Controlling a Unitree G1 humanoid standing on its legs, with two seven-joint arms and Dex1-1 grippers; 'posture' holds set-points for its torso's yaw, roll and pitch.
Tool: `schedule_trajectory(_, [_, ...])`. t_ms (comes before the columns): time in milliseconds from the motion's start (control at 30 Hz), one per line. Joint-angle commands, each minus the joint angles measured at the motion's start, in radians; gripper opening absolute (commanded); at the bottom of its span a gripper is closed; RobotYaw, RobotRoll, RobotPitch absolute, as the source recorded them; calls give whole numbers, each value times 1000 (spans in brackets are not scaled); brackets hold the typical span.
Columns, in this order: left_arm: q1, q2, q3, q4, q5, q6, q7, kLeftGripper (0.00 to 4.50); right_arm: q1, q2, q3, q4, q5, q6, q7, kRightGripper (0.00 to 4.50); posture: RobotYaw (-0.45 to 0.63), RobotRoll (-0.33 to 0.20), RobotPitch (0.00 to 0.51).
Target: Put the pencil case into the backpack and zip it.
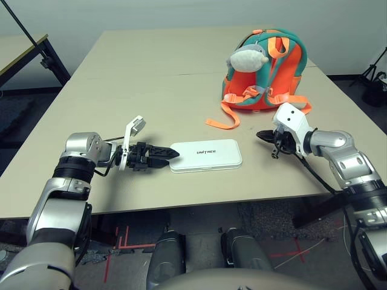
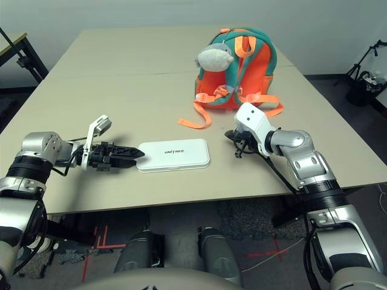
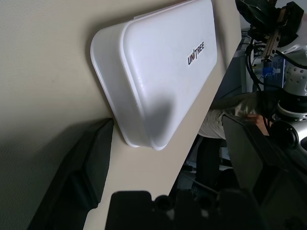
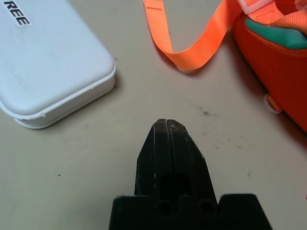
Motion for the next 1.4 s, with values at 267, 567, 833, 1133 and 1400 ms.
schedule_trajectory(267, [-4,-30,-12,72,52,-44,-21,4500,47,-18,53,13,-67,-21,38,16,-189,0,20])
schedule_trajectory(567, [-14,-30,-9,85,66,-52,-36,4500,30,32,119,-10,-99,-36,58,16,-182,0,23])
schedule_trajectory(833, [-14,-21,-27,78,88,-58,-52,4500,-28,109,170,46,-138,-74,47,16,-179,0,23])
schedule_trajectory(1133, [-16,-20,-24,74,100,-51,-60,4500,-89,189,187,106,-159,-111,52,16,-167,0,15])
schedule_trajectory(1400, [-15,-25,-20,84,115,-60,-65,4500,-93,231,200,86,-161,-90,75,16,-163,0,14])
